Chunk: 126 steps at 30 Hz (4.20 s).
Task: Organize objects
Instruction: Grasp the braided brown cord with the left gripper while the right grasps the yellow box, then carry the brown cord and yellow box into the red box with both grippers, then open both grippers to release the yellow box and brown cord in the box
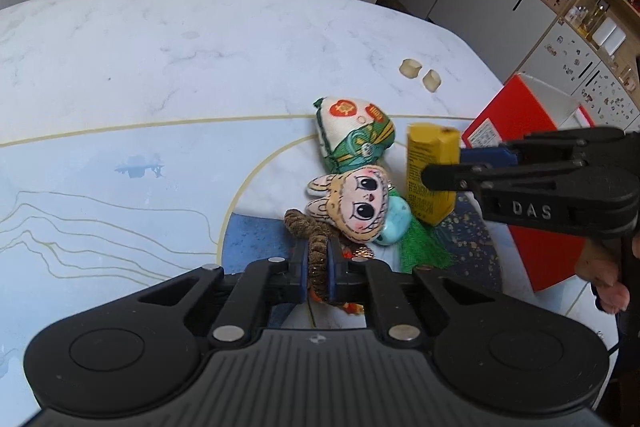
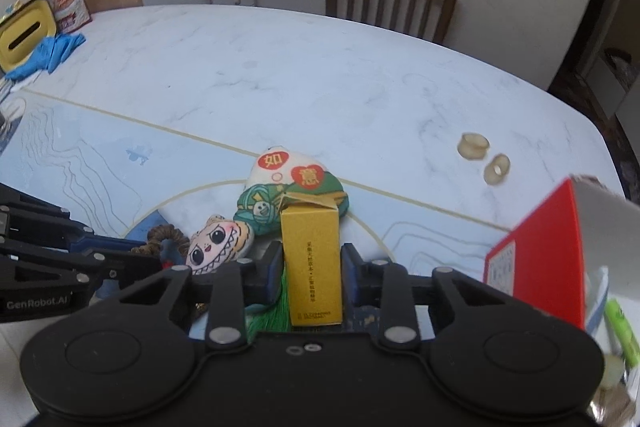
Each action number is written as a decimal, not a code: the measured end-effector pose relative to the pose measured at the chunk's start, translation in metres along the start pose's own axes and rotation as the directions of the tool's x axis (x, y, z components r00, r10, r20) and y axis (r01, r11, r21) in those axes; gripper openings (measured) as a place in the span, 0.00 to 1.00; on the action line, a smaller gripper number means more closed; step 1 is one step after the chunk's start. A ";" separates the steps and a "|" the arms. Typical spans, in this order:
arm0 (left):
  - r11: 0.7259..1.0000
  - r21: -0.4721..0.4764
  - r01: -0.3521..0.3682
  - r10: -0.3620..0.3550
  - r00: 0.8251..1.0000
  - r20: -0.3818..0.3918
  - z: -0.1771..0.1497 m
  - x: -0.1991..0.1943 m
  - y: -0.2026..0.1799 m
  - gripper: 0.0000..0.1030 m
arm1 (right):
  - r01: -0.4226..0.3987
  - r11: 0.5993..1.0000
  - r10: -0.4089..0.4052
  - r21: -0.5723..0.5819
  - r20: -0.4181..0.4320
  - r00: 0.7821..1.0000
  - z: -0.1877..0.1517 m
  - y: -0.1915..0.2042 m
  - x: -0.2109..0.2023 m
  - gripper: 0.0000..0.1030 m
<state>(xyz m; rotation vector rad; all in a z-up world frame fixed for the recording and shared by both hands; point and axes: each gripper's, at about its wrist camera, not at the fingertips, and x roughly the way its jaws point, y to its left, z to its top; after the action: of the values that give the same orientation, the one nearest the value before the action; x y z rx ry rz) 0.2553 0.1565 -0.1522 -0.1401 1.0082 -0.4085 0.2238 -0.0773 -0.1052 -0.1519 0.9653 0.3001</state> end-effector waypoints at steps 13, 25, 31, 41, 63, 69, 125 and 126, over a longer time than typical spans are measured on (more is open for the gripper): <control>0.997 -0.002 0.076 -0.076 0.996 0.056 0.007 -0.051 -0.030 0.08 | -0.095 0.985 0.092 0.146 0.028 0.995 -0.027 -0.025 -0.071 0.27; 0.987 0.045 0.152 -0.156 0.983 0.100 0.014 -0.090 -0.088 0.09 | -0.104 0.976 0.091 0.190 0.074 0.993 -0.048 -0.062 -0.139 0.27; 0.981 0.097 0.171 -0.180 0.978 0.101 0.018 -0.090 -0.129 0.09 | -0.071 0.970 0.052 0.234 0.087 0.995 -0.061 -0.102 -0.166 0.27; 0.960 0.187 0.207 -0.226 0.970 0.084 0.031 -0.072 -0.212 0.09 | 0.004 0.950 -0.043 0.312 0.120 0.992 -0.083 -0.183 -0.199 0.27; 0.949 0.295 0.111 -0.076 0.989 -0.129 0.033 0.060 -0.319 0.09 | 0.105 0.957 -0.096 0.272 -0.044 0.994 -0.109 -0.284 -0.145 0.28; 0.946 0.316 0.065 -0.012 0.986 -0.168 0.036 0.085 -0.324 0.09 | 0.092 0.969 -0.071 0.229 -0.096 0.993 -0.109 -0.284 -0.117 0.28; 0.954 0.300 0.016 -0.001 0.999 -0.049 0.015 0.043 -0.339 0.60 | -0.076 0.977 0.064 0.200 0.069 0.996 -0.124 -0.273 -0.168 0.63; 0.954 0.298 0.019 -0.008 0.999 -0.038 0.014 0.037 -0.338 0.61 | -0.079 0.977 0.064 0.198 0.078 0.995 -0.124 -0.271 -0.172 0.65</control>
<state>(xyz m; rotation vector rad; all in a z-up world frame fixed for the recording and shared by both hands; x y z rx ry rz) 0.1939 -0.1690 -0.0727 0.1338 0.9695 -0.5730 0.1217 -0.3982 -0.0346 0.0777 0.9260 0.2706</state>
